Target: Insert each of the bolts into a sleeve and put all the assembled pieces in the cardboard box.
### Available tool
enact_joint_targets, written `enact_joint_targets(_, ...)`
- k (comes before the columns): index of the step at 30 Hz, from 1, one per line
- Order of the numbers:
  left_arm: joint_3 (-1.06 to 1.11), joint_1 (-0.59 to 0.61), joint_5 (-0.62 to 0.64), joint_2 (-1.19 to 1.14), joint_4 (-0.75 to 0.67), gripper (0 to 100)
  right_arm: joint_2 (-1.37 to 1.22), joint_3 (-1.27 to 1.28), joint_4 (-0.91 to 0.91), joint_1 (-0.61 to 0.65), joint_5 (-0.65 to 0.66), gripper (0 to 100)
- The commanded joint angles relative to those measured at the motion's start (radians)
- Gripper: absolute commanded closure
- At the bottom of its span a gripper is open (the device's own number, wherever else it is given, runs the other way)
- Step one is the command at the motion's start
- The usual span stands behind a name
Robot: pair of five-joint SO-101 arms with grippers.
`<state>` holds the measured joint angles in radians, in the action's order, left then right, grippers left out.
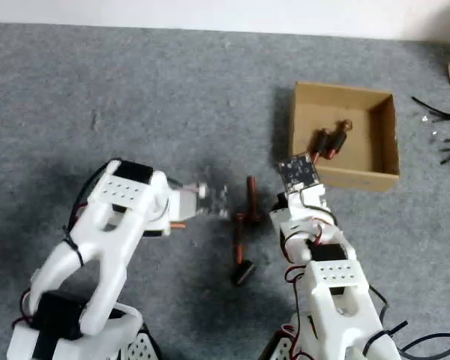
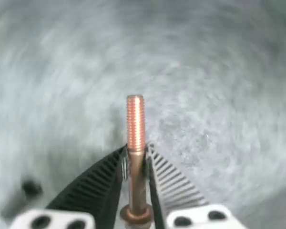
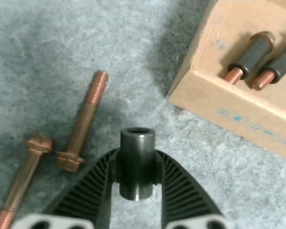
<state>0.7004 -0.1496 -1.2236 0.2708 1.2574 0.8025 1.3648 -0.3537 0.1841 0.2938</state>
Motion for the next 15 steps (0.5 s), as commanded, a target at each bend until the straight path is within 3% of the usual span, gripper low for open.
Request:
enact_joint_targets(1,-0.005,0.022,-0.094,-0.058,-0.054,100,0.022,-0.007,0.033,-0.012,-0.005,99.4)
enact_joint_targets(13,-0.012,0.015,-0.075,-0.208,-0.218,100,0.022,-0.005,0.033,-0.012,-0.005,99.4)
enact_joint_targets(15,-0.035,0.018,0.012,-0.189,-0.23,100,0.022,-0.005,0.033,-0.012,-0.005,99.4)
